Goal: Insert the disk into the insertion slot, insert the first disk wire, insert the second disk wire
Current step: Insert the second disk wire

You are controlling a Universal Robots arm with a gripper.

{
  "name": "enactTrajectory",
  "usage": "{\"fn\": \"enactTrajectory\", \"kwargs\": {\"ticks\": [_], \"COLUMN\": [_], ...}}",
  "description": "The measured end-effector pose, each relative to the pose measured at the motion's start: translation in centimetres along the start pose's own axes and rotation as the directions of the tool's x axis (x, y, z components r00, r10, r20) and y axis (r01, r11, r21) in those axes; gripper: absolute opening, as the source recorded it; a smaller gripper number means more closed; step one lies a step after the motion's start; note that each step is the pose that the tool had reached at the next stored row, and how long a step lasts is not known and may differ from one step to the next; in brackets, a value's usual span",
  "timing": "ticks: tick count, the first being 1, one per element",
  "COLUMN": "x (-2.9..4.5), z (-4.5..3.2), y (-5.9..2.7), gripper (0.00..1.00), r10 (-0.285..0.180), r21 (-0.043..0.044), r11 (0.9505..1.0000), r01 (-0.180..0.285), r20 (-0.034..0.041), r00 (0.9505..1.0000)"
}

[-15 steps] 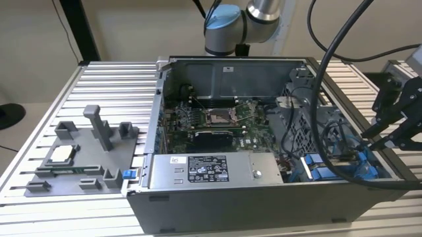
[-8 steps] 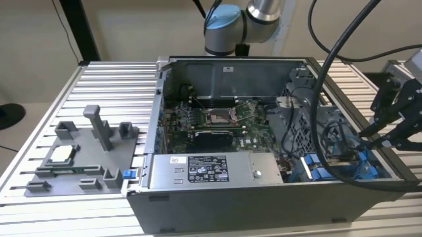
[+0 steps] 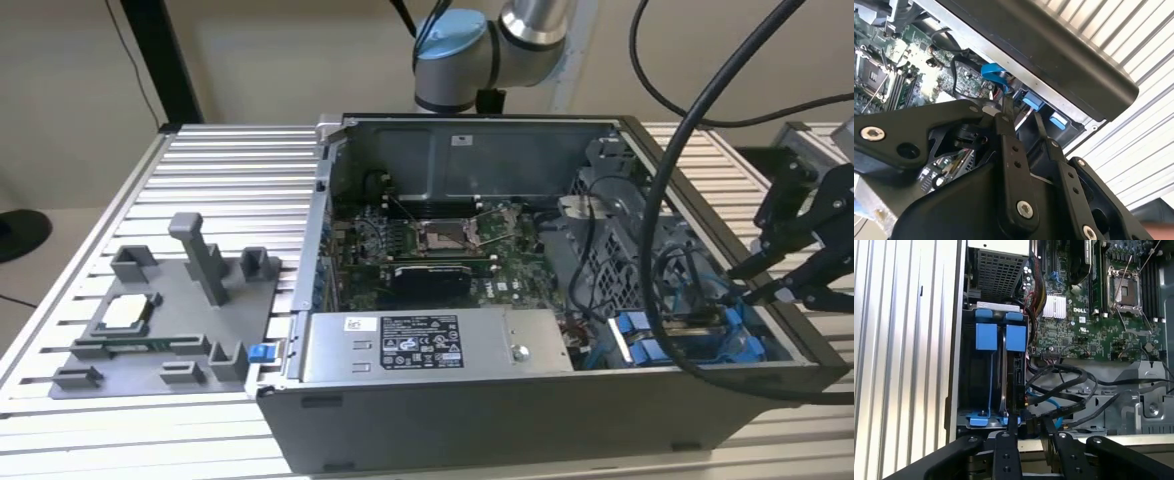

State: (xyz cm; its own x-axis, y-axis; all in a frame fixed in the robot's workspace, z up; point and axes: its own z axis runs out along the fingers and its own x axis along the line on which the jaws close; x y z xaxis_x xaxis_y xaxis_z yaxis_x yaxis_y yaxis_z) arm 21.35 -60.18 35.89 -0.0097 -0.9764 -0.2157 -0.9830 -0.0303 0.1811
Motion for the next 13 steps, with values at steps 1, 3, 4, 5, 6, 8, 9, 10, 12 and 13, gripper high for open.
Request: {"fn": "enactTrajectory", "kwargs": {"ticks": [1, 3, 4, 5, 6, 8, 9, 10, 12, 13], "x": [0.05, 0.08, 0.09, 0.09, 0.08, 0.09, 0.09, 0.1, 0.12, 0.13], "z": [0.02, -0.02, -0.03, -0.04, -0.05, -0.03, -0.01, 0.01, 0.07, 0.1], "y": [-0.02, -0.25, -0.35, -0.42, -0.48, -0.57, -0.6, -0.62, -0.64, -0.64], "gripper": [1.0, 1.0, 1.0, 1.0, 1.0, 1.0, 1.0, 1.0, 1.0, 1.0], "r10": [0.0, -0.001, -0.002, -0.002, -0.002, -0.002, -0.002, -0.001, 0.001, 0.002], "r21": [-0.0051, -0.0095, -0.0099, -0.01, -0.0099, -0.0102, -0.0111, -0.0132, -0.0213, -0.0249], "r11": [1.0, 1.0, 0.9999, 0.9999, 0.9999, 0.9999, 0.9999, 0.9999, 0.9998, 0.9997], "r01": [0.0, 0.001, 0.002, 0.002, 0.002, 0.002, 0.002, 0.001, -0.001, -0.002], "r20": [0.0009, 0.0014, 0.0014, 0.0014, 0.0013, 0.0017, 0.0018, 0.0017, 0.0019, 0.0019], "r00": [1.0, 1.0, 1.0, 1.0, 1.0, 1.0, 1.0, 1.0, 1.0, 1.0]}}
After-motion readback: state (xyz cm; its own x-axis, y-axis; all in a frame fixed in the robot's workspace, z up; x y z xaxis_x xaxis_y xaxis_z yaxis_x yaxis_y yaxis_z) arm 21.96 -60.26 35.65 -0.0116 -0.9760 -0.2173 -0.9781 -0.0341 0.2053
